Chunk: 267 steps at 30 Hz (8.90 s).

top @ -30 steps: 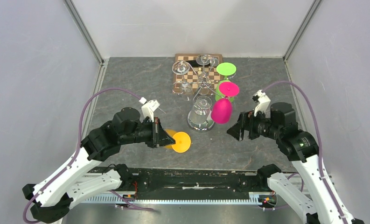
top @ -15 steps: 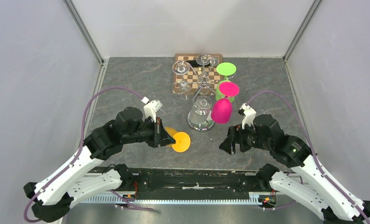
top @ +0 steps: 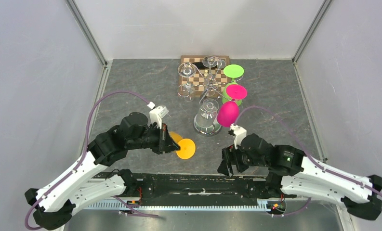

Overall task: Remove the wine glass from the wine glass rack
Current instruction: Place the wine glass at the center of the board.

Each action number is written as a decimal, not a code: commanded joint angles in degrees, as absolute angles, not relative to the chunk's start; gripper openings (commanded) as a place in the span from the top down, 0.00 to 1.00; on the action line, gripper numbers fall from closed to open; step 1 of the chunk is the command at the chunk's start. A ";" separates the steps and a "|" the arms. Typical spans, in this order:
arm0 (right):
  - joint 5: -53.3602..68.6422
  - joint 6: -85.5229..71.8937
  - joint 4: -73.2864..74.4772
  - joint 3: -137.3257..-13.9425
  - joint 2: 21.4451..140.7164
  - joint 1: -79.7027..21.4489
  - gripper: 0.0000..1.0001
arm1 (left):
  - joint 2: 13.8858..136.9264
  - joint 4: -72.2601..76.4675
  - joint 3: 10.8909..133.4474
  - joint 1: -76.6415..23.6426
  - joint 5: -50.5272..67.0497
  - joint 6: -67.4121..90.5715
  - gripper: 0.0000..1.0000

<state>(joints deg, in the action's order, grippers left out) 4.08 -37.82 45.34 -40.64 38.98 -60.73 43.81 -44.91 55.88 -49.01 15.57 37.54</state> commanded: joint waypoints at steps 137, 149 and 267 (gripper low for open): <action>-29.69 -26.56 32.76 -43.90 46.39 -86.67 1.00 | 48.65 -22.83 49.38 -101.25 -29.79 37.94 0.24; -30.32 -12.07 23.29 -38.10 45.09 -86.70 1.00 | 42.38 -12.69 40.12 -83.23 -9.25 43.53 0.24; -40.40 2.83 24.50 -46.01 34.30 -86.70 0.02 | 51.37 -72.30 68.75 -52.76 -32.56 49.39 0.98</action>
